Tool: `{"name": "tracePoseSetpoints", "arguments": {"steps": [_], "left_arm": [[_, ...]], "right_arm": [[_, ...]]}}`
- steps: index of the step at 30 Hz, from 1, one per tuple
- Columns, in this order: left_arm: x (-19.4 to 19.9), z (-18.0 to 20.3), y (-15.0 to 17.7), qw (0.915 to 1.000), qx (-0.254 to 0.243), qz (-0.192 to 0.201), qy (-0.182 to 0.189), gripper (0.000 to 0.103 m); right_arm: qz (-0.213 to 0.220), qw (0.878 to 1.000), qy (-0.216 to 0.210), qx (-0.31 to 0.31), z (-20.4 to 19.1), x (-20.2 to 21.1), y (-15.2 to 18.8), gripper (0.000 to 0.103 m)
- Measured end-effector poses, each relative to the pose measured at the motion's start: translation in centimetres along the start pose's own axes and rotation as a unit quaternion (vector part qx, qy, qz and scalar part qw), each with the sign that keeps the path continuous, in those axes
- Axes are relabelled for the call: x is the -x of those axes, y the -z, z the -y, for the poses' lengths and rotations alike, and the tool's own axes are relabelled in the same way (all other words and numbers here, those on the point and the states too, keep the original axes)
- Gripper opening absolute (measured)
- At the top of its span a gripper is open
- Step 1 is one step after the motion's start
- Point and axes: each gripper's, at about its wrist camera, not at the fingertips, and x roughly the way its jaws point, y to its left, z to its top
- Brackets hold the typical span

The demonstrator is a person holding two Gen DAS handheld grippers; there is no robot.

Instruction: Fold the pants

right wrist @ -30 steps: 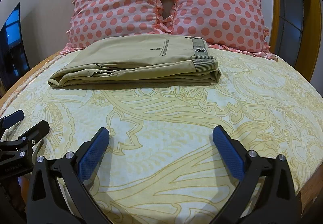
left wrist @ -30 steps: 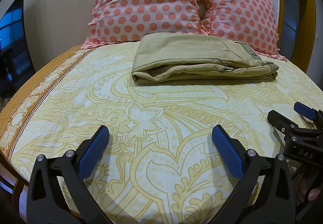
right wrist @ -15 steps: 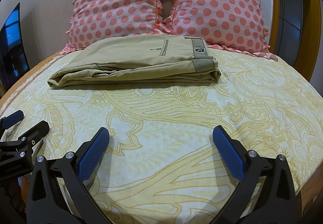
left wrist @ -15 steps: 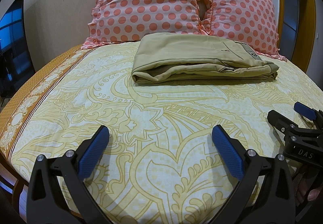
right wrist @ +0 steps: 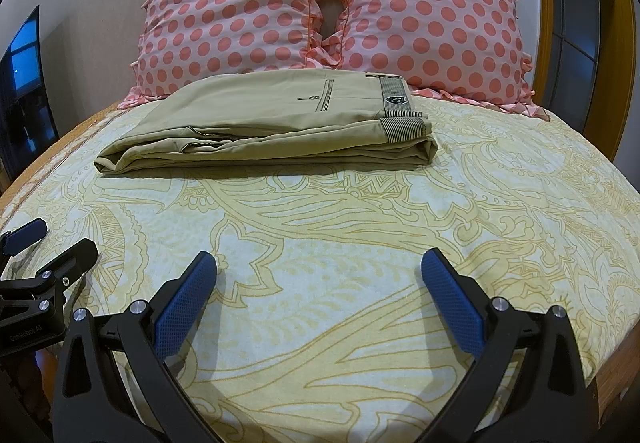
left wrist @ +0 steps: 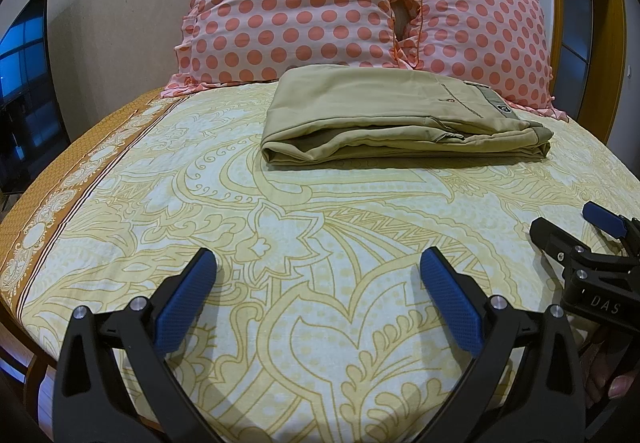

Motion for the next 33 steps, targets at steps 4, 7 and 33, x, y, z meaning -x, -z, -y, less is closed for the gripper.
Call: {"name": "tracePoseSetpoints", "arguments": {"steps": [4,7,33], "left_arm": [[-0.02,0.03,0.0,1.0,0.0,-0.001,0.0,0.101],[-0.07,0.05,-0.08,1.0,0.0,-0.004,-0.001,0.101],[-0.14,-0.05,-0.21,0.9999,0.004,-0.01,-0.003,0.101]], "right_arm": [[0.0,1.0,0.0,0.0,0.03,0.0,-0.02,0.102],[0.0,1.0,0.0,0.0,0.03,0.01,-0.01,0.102],[0.001,1.0,0.0,0.0,-0.01,-0.01,-0.04,0.102]]}}
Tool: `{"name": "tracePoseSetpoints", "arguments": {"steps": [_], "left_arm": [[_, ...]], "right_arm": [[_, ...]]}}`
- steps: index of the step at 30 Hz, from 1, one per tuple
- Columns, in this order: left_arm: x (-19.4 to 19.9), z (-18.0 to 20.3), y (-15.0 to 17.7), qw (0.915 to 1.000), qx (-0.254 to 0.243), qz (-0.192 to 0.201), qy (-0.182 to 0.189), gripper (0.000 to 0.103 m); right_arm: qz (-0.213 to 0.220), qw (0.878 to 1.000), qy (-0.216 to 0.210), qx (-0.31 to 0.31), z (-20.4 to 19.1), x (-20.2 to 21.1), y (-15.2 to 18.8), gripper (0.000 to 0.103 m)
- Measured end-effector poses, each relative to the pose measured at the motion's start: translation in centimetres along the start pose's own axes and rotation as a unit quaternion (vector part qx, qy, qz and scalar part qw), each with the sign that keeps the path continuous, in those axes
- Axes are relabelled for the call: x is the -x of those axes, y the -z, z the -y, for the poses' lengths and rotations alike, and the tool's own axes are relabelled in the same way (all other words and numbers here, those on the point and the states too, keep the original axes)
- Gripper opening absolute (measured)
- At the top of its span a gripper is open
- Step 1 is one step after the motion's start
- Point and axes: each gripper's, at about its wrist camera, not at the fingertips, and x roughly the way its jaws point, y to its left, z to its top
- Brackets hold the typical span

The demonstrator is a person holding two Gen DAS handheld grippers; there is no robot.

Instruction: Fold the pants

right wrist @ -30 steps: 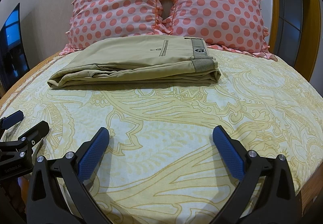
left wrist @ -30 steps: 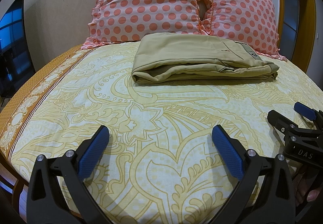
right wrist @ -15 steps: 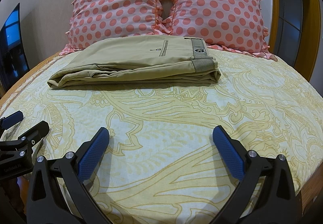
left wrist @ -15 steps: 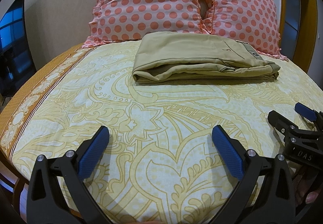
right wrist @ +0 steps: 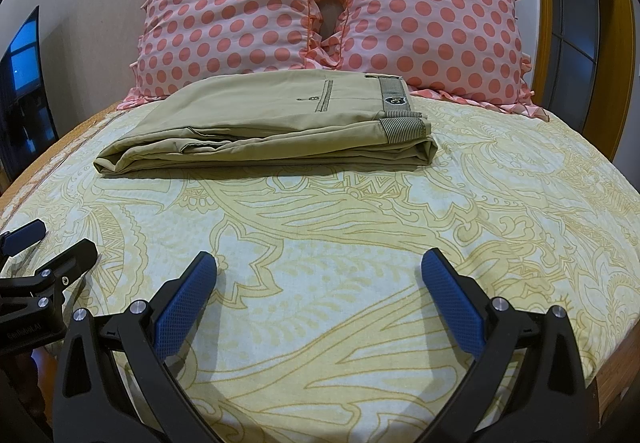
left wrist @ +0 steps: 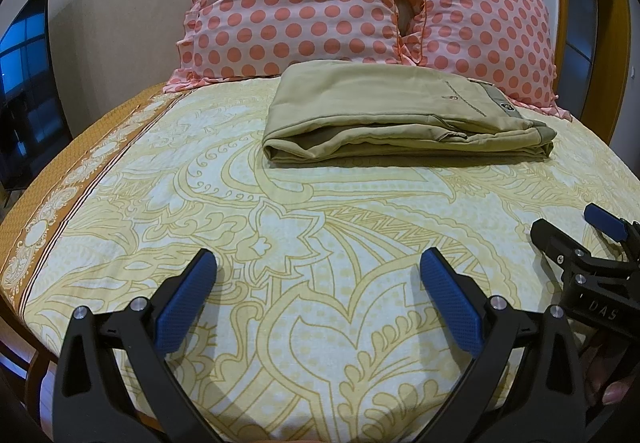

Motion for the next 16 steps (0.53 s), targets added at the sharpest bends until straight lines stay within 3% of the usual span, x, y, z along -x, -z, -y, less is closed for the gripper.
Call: {"name": "tracePoseSetpoints", "arguments": {"steps": [16], "left_arm": [[-0.23,-0.24,-0.03,1.0,0.001,-0.002,0.0,0.101]], "right_arm": [[0.0,1.0,0.0,0.0,0.0,-0.01,0.02,0.102]]}}
